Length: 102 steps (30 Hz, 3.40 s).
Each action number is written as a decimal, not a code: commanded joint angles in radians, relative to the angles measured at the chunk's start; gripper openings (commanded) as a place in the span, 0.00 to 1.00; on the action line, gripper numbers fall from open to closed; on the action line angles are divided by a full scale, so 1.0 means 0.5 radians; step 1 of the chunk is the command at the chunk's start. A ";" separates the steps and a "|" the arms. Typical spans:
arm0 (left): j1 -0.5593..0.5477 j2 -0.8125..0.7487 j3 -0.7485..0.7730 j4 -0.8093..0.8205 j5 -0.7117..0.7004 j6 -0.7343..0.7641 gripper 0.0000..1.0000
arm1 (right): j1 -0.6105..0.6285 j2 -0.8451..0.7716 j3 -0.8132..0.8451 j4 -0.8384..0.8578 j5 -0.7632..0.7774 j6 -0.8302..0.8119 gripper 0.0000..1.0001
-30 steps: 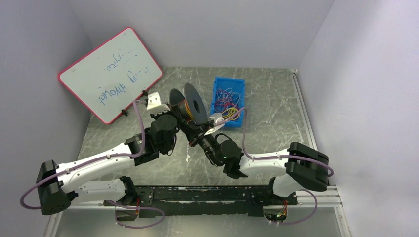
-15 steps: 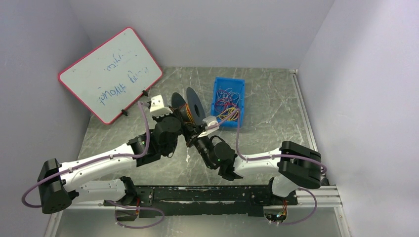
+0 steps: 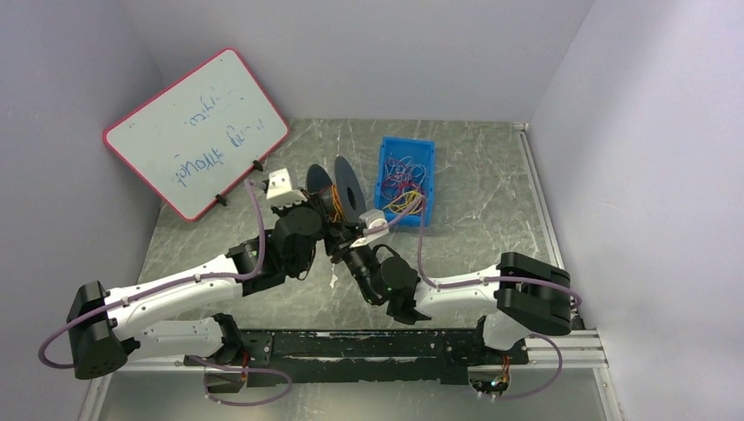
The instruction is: Wrap the cables
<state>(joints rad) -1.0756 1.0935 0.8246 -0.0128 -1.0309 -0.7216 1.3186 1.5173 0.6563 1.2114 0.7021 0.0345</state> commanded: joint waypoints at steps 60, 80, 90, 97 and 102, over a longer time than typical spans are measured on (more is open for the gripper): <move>1.226 -0.044 -0.284 0.530 2.074 -0.371 0.07 | 0.116 -1.580 -0.420 -1.558 -0.020 0.366 0.52; 1.623 0.307 -0.625 1.119 2.585 -0.781 0.07 | 0.094 -1.716 -0.502 -1.904 -0.099 0.578 0.58; 1.623 0.574 -0.669 1.385 2.581 -0.826 0.07 | 0.092 -1.827 -0.563 -1.998 -0.104 0.680 0.58; 1.627 0.788 -0.658 1.536 2.618 -0.855 0.07 | 0.093 -1.851 -0.574 -2.048 -0.093 0.710 0.58; 1.627 0.956 -0.625 1.649 2.670 -0.891 0.09 | 0.093 -1.840 -0.563 -2.086 -0.101 0.715 0.58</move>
<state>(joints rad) -0.2703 1.5391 0.4831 0.6563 0.2459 -1.1271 1.3689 0.6033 0.3809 0.1951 0.6464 0.3779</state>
